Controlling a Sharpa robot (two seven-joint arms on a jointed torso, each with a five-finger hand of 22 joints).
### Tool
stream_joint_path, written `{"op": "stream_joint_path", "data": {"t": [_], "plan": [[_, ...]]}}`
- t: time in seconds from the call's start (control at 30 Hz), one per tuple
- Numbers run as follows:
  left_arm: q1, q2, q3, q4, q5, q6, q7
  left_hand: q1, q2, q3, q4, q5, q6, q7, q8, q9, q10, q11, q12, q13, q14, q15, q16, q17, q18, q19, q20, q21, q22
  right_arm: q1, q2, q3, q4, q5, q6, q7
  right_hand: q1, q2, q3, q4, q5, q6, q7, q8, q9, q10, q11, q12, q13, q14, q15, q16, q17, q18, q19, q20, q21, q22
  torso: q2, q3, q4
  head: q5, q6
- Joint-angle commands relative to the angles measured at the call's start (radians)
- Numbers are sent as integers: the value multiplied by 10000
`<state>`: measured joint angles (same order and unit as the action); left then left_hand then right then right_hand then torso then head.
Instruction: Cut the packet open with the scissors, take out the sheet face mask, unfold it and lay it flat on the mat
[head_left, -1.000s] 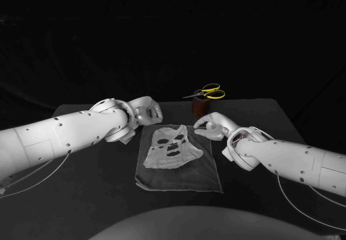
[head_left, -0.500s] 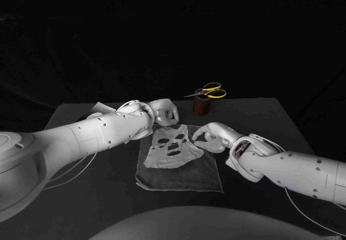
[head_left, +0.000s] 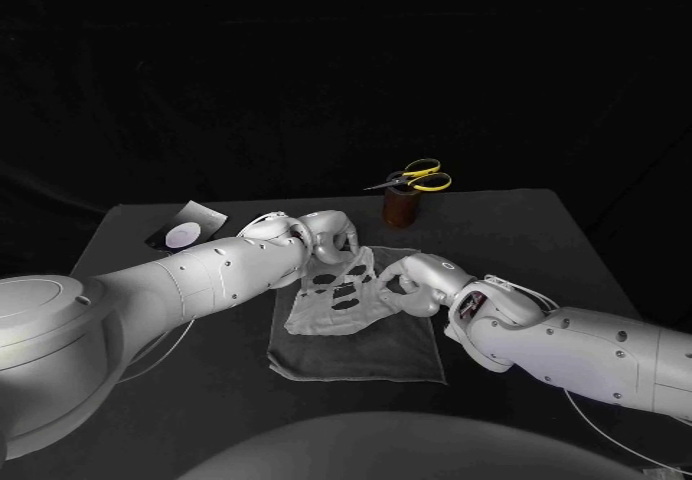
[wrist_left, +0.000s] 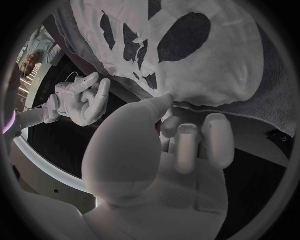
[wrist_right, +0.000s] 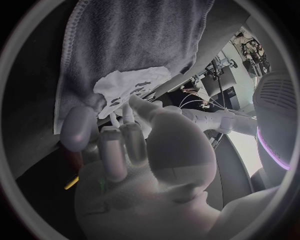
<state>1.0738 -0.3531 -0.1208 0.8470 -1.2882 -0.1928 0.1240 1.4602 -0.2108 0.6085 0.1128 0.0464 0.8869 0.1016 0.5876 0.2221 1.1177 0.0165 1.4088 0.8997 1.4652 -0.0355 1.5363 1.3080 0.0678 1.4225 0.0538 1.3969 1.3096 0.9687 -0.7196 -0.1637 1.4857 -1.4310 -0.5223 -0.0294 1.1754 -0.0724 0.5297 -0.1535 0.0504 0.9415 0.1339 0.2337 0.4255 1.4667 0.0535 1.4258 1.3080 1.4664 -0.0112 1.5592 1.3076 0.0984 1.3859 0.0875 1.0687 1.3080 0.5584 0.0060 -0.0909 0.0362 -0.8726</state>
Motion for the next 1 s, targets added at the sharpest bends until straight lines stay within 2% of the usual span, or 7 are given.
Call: {"op": "stream_joint_path", "data": {"t": [0.03, 0.23, 0.53, 0.77, 1.0], "plan": [[-7, 28, 29, -71, -371, -203, 197, -116, 19, 1, -44, 29, -23, 19, -72, -25, 92, -11, 77, 50, 659, -79, 76, 1710, -93, 103, 0, 51, 716, -50, 106, -3, -115, -812, -112, -348, -31, -107, -6, -63, -22, 28, 20, -69, -35, 372, -44, -39, 1437, 972, -85, 3, 2338, 4, -65, -32, -73, 1295, 86, 14, -17, -2, 0], [-15, -31, 79, -101, -394, -392, 118, -162, 36, -10, -54, 28, -30, 34, -172, -55, 107, 7, 86, 83, 672, -67, 86, 1738, -100, 119, 5, 76, 741, -134, 222, -8, -269, -971, -131, -462, -44, -123, -15, -61, -22, 15, 28, -101, -54, 365, -38, -56, 1424, 970, -82, 0, 2330, 5, -72, -30, -90, 1289, 119, 23, -14, -11, 0], [-12, -211, 262, 130, 139, -502, 87, -343, 21, -127, -26, 26, -10, 56, -356, -99, 139, 47, 99, 141, 703, -30, 107, 1803, -109, 141, 31, 113, 777, -208, 333, -11, -465, -1146, -40, -608, -52, -135, -21, -61, -22, 4, 35, -131, -72, 363, -32, -60, 1420, 969, -78, -2, 2326, 5, -74, -29, -95, 1288, 150, 37, 3, -49, 0], [15, -328, 393, 170, 338, -335, -187, -422, -16, -223, -42, 27, -114, 92, -571, -150, -37, 94, 23, -40, 699, 6, 106, 1797, -98, 110, 62, 87, 748, -259, 399, -12, -611, -1306, 87, -759, -61, -147, -28, -59, -22, -1, 40, -149, -82, 353, -28, -82, 1402, 967, -75, -5, 2318, 6, -78, -28, -105, 1285, 157, 53, 15, -44, 0], [30, -333, 425, 56, 196, 82, -563, -408, 35, -220, -65, 29, -146, 129, -675, -167, -195, 148, -46, -191, 690, 52, 102, 1784, -85, 71, 95, 50, 707, -284, 436, -14, -666, -1432, 111, -870, -70, -157, -36, -56, -22, -2, 44, -163, -91, 351, -24, -85, 1400, 964, -72, -9, 2307, 11, -88, -27, -131, 1277, 188, 49, -14, -23, 0]]}}
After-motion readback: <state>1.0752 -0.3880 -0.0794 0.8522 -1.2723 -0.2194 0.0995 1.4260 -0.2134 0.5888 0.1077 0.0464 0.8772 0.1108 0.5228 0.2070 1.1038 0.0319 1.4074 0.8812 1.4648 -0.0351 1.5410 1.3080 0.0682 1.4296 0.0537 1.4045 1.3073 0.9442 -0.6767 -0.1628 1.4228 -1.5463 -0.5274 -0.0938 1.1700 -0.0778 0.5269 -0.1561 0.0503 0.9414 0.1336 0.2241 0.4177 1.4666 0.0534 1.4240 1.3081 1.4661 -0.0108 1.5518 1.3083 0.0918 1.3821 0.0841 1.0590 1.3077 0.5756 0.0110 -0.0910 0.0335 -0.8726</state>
